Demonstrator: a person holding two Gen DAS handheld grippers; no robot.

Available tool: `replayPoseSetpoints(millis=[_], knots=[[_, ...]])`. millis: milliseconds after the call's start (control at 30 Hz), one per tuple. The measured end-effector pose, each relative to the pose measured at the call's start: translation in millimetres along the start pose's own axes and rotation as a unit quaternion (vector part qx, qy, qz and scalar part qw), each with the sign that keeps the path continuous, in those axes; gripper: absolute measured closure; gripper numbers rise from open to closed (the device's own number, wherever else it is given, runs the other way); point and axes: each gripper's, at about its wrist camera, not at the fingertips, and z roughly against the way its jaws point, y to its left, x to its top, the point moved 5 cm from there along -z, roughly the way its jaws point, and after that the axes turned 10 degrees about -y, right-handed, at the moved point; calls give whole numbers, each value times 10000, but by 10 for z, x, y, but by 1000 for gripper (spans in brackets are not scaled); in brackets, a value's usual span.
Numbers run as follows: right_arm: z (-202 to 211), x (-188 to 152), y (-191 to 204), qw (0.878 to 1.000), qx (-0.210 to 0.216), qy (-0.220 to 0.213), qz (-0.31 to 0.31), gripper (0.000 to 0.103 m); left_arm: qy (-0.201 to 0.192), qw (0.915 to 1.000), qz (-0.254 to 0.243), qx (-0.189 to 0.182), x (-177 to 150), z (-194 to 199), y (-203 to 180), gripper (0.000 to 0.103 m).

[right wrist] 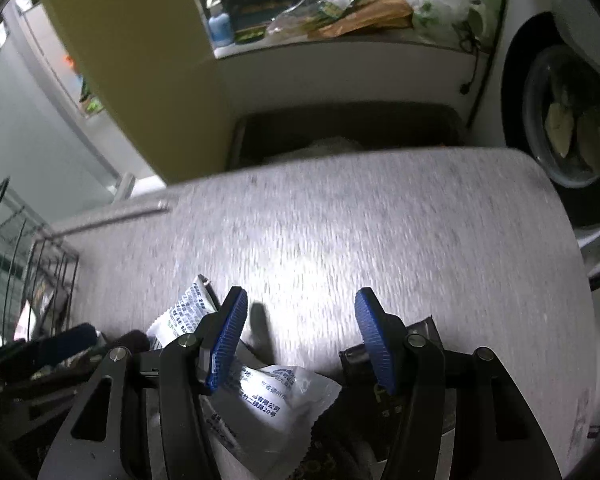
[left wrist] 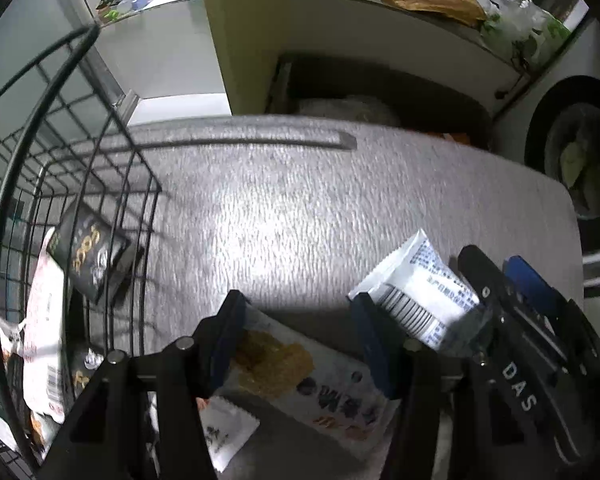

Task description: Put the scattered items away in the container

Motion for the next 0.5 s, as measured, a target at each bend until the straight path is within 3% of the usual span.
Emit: replayPoseSetpoints(millis=[500], knots=[[734, -946, -130, 9992, 155, 261, -252, 47, 145, 9995, -114, -239, -878, 456, 29, 41]])
